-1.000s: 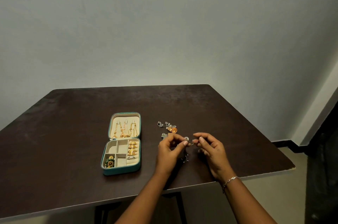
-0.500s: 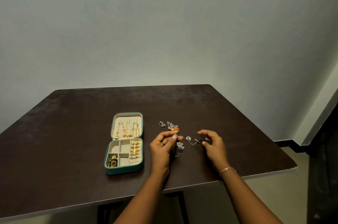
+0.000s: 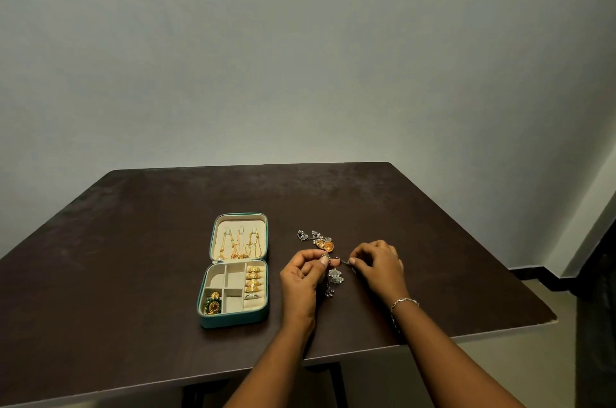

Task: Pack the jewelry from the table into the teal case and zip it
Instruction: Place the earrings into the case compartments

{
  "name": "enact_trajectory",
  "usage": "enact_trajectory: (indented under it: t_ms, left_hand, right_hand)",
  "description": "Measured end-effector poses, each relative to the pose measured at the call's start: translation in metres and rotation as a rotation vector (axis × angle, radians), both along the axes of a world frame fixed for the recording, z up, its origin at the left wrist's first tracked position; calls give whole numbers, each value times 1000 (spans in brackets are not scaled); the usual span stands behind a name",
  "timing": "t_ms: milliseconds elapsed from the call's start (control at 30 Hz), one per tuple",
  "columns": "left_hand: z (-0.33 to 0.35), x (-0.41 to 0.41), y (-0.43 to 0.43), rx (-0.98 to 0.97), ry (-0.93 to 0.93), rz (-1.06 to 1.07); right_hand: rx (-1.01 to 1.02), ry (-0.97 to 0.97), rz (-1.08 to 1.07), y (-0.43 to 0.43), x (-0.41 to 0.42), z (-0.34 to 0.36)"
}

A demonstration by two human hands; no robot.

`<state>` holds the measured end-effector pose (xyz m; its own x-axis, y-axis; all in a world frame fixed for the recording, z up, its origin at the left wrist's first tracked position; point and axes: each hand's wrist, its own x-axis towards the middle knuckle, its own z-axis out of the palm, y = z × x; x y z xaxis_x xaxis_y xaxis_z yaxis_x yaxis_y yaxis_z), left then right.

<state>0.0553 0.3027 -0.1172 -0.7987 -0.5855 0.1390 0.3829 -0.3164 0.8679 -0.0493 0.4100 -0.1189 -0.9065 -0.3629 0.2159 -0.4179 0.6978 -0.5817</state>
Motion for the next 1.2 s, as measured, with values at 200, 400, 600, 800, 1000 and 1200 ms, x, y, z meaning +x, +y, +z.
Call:
enact_trajectory:
  t_ms: [200,400,600,800,1000,1200]
  left_hand:
    - [-1,-1,-3,-32,-6,10]
    - [-4,-1,-2,-67,-13,11]
    - [-2,1,0,-165,-15,-13]
    - [-2,6,7,-381,-37,-38]
    - [-5,7,9,-382,-91,-108]
    - [-4,5,7,-419,-97,-124]
  right_hand:
    - [-389,-41,36,7,2,-1]
    - [-722,-175,58,13,12,1]
    - [-940,-342,105,21,28,4]
    - [-1018,-441,174,28,50,3]
    - [-953,-401,244,28,54,0]
    - [-926,-380,293,24,55,1]
